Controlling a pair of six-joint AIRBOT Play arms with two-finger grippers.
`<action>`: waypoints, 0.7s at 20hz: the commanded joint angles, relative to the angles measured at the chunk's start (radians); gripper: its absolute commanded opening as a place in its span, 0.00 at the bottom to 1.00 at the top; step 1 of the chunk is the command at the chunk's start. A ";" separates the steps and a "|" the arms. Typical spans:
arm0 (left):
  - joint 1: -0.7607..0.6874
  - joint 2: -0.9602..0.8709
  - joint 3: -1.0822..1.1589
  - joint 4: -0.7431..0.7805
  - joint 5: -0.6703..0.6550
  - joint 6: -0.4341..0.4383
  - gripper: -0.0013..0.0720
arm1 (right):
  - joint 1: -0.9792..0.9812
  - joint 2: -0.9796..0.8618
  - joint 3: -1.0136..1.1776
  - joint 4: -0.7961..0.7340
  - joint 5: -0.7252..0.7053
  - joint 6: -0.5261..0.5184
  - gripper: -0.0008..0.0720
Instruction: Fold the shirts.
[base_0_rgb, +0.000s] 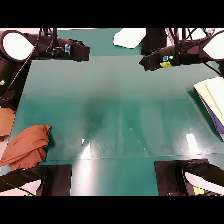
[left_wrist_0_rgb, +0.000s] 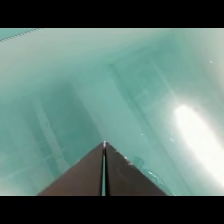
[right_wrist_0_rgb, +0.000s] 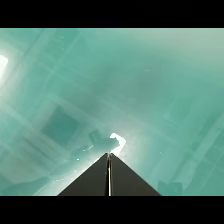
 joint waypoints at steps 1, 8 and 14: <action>0.000 0.000 0.000 0.000 0.000 0.000 0.05 | 0.002 0.000 0.001 0.000 0.002 0.001 0.04; 0.000 0.000 0.000 0.000 0.000 0.000 0.05 | 0.002 0.000 0.001 0.000 0.015 0.001 0.03; 0.013 0.007 0.003 0.005 0.059 -0.002 0.05 | 0.002 0.000 0.001 0.000 0.055 0.001 0.03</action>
